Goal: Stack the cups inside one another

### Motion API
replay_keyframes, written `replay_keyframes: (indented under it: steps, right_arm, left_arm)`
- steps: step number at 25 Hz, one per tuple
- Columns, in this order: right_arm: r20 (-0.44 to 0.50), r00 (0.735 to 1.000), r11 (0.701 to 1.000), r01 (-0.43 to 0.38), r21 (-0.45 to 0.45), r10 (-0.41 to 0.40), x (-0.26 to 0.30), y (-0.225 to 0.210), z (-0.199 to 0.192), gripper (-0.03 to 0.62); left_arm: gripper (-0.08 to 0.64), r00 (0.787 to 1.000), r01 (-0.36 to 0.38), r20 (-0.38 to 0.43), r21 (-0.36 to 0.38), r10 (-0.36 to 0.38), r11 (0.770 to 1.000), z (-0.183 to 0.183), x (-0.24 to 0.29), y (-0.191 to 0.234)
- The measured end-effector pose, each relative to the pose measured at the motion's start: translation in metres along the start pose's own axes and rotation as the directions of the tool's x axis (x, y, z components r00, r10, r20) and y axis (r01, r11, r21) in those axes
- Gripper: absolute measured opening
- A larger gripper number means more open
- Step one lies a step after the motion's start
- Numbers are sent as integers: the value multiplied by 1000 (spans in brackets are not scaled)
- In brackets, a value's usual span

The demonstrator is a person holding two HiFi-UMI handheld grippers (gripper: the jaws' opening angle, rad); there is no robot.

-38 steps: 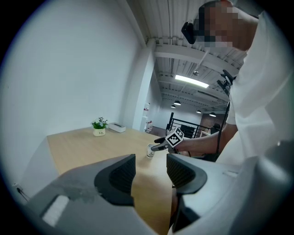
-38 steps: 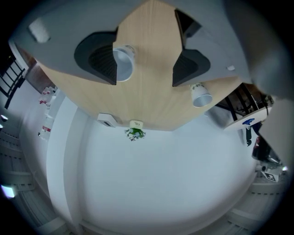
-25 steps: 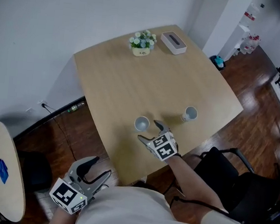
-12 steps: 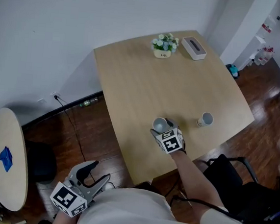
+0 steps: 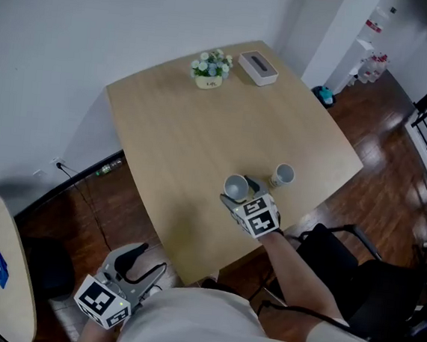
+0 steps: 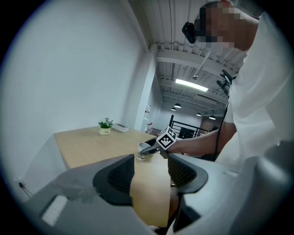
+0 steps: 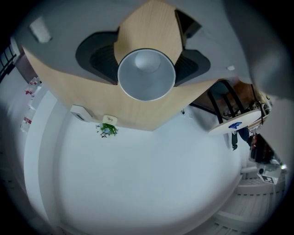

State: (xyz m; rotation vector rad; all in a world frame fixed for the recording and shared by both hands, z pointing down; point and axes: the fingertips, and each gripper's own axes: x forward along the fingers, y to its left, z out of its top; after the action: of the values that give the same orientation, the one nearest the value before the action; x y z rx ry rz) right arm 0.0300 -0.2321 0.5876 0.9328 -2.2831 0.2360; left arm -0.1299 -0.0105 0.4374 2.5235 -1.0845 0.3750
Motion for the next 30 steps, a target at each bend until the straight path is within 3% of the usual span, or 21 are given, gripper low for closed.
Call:
replay_keyframes:
  steps: [7, 15, 21, 30]
  right_arm:
    - [6, 993, 992, 120, 50, -120, -51, -81, -4, 377]
    - [1, 970, 961, 242, 130, -245, -82, -168, -26, 377]
    - [-33, 967, 956, 254, 146, -252, -72, -195, -48, 377]
    - [-69, 976, 961, 217, 171, -208, -52, -196, -69, 380]
  left_arm:
    - [244, 997, 81, 3, 19, -81, 997, 16, 46, -18]
    - [244, 996, 90, -5, 19, -89, 996, 23, 72, -24]
    - [244, 998, 64, -17, 6, -64, 998, 24, 83, -25]
    - [244, 999, 33, -30, -5, -33, 999, 21, 84, -26]
